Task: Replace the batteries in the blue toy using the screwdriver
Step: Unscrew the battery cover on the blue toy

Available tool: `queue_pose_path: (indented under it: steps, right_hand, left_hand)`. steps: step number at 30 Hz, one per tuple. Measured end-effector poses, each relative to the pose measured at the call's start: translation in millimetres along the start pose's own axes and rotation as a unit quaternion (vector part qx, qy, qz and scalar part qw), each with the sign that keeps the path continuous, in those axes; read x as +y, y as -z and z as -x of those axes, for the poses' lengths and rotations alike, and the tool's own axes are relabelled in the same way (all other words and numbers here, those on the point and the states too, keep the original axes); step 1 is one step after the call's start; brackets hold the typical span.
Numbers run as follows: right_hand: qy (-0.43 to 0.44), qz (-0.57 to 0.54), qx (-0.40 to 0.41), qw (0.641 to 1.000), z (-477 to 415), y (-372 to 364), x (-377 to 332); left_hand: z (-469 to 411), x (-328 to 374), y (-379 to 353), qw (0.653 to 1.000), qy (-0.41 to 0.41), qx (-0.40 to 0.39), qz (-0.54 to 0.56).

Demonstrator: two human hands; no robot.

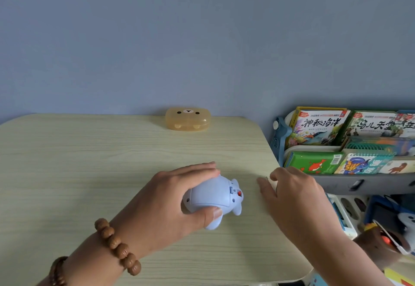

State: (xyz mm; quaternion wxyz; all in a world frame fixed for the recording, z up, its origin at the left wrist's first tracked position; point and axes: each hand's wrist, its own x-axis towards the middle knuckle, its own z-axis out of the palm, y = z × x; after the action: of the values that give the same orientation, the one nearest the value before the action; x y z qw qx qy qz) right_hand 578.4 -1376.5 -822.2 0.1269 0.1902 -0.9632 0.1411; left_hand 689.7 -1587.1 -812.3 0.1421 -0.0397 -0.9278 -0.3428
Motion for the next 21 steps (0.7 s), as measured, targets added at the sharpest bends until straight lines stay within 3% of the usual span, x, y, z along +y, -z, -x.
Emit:
queue_pose_path:
  steps: [2, 4, 7, 9, 13, 17, 21]
  right_hand:
    - [0.041, -0.042, 0.048, 0.997, 3, 11, 0]
    - [0.113, -0.175, 0.049, 0.977, 9, 26, -3]
    - [0.146, -0.318, -0.155, 0.924, 14, 34, -14]
    - [0.16, -0.291, -0.203, 0.921, 14, 22, -20]
    - [0.15, -0.31, -0.177, 0.922, 6, 12, -25]
    - [0.12, -0.322, -0.178, 0.922, 6, 13, -26]
    - [0.118, -0.309, -0.179, 0.927, 7, 15, -30]
  left_hand:
    - [0, 1, 1, 1.0, 0.002, 0.0, -0.005]
    - [0, 2, 1, 1.0, 0.006, 0.004, -0.009]
    - [-1, 3, 3, 1.0, 0.013, 0.005, -0.022]
    - [-2, 4, 4, 1.0, 0.012, -0.002, -0.029]
    - [-3, 8, 7, 0.999, 0.026, -0.016, -0.028]
    - [-10, 24, 5, 0.996, 0.086, -0.003, -0.025]
    - [-24, 50, -2, 0.983, 0.153, 0.028, -0.099]
